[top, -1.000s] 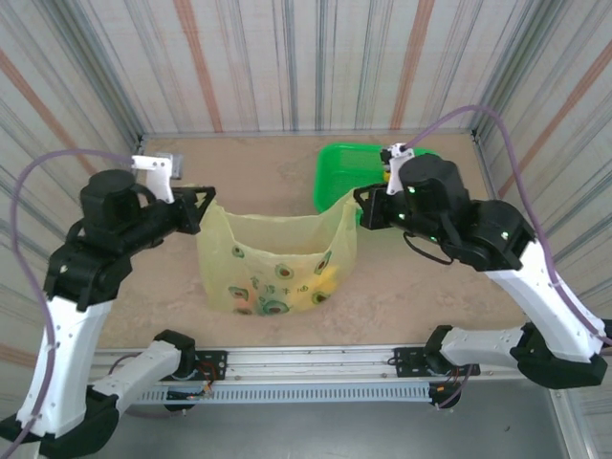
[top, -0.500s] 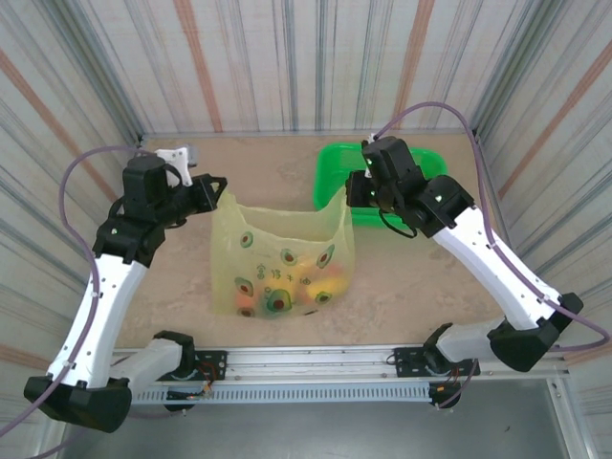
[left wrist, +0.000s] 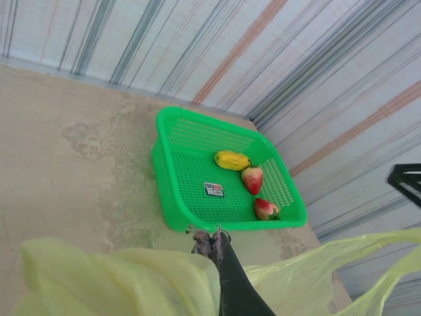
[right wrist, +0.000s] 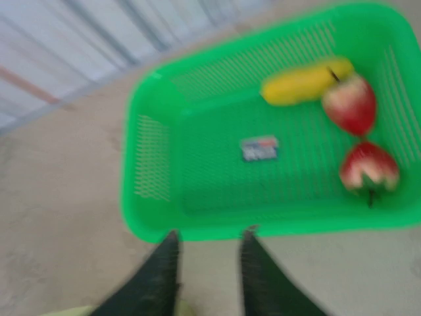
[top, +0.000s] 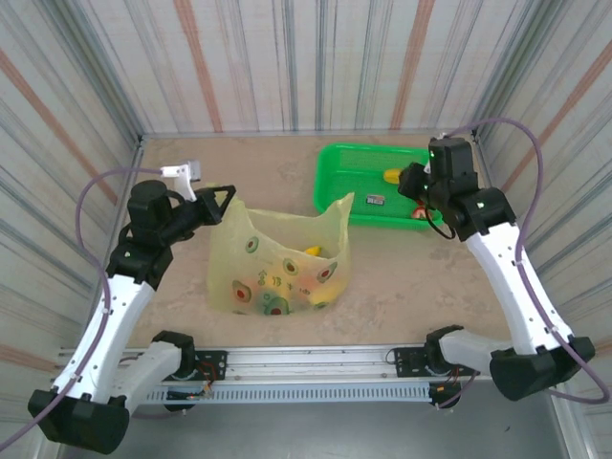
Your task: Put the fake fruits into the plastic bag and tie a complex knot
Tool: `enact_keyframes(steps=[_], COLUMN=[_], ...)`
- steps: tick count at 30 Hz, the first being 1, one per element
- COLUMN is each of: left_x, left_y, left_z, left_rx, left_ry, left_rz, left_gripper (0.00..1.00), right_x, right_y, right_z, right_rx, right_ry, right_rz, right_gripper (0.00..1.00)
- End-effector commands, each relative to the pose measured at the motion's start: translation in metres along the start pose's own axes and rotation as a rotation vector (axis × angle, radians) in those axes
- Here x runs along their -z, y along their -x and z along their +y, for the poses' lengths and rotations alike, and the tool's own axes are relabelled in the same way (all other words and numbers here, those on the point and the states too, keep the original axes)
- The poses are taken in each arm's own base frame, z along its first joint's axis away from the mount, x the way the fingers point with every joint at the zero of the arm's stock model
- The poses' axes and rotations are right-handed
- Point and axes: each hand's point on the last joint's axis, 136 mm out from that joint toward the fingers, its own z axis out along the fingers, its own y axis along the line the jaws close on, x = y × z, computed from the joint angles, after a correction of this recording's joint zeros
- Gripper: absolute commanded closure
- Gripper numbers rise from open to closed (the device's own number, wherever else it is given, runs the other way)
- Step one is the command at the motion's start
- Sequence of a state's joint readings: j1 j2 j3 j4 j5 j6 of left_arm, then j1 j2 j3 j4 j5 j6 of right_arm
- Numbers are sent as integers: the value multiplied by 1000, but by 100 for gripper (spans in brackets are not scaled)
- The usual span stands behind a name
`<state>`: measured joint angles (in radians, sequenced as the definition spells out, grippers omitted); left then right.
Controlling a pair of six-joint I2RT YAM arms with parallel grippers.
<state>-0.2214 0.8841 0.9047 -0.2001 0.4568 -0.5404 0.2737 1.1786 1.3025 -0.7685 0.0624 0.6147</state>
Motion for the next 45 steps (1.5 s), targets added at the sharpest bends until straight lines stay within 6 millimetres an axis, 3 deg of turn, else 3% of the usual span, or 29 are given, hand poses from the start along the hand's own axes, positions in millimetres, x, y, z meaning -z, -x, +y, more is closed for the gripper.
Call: enact_keyframes(steps=[1, 5, 10, 12, 18, 21, 23, 27, 30, 32, 36, 38, 42, 45], left_x=[6, 7, 5, 5, 0, -1, -2, -5, -9, -10, -9, -7, -1, 2], left_y=[14, 11, 8, 7, 2, 2, 2, 0, -2, -3, -4, -4, -7, -11], left_z=[-20, -22, -20, -20, -19, -19, -19, -20, -22, -25, -37, -46, -61, -65], left_rx=[-33, -40, -34, -36, -33, -37, -38, -33, -27, -24, -38, -61, -134, -165], left_ry=[-85, -80, -76, -73, -81, -84, -90, -105, -130, -156, -226, -252, -265, -249], left_rz=[-52, -44, -29, -26, -4, 0, 3, 12, 22, 26, 26, 29, 33, 42], left_gripper=[100, 100, 100, 100, 100, 100, 100, 100, 100, 100, 100, 99, 88, 68], right_x=[-47, -89, -141, -166, -238, -258, -259, -225, -181, -143, -56, -24, 27, 59], right_y=[-58, -103, -112, -100, -29, -7, -2, -5, 0, 10, 24, 27, 18, -1], right_z=[-33, -57, -68, -67, -59, -55, -40, -4, 14, 25, 76, 93, 128, 161], right_rx=[-92, -104, -106, -93, -54, -50, -28, 89, 127, 169, 345, 377, 342, 360], right_ry=[-71, -147, -192, -214, -224, -217, -161, -75, -13, 18, 137, 177, 400, 573], right_rz=[218, 344, 377, 364, 293, 287, 287, 241, 182, 116, -78, -122, -130, -97], right_gripper=[85, 86, 83, 82, 73, 69, 64, 55, 50, 50, 50, 50, 51, 50])
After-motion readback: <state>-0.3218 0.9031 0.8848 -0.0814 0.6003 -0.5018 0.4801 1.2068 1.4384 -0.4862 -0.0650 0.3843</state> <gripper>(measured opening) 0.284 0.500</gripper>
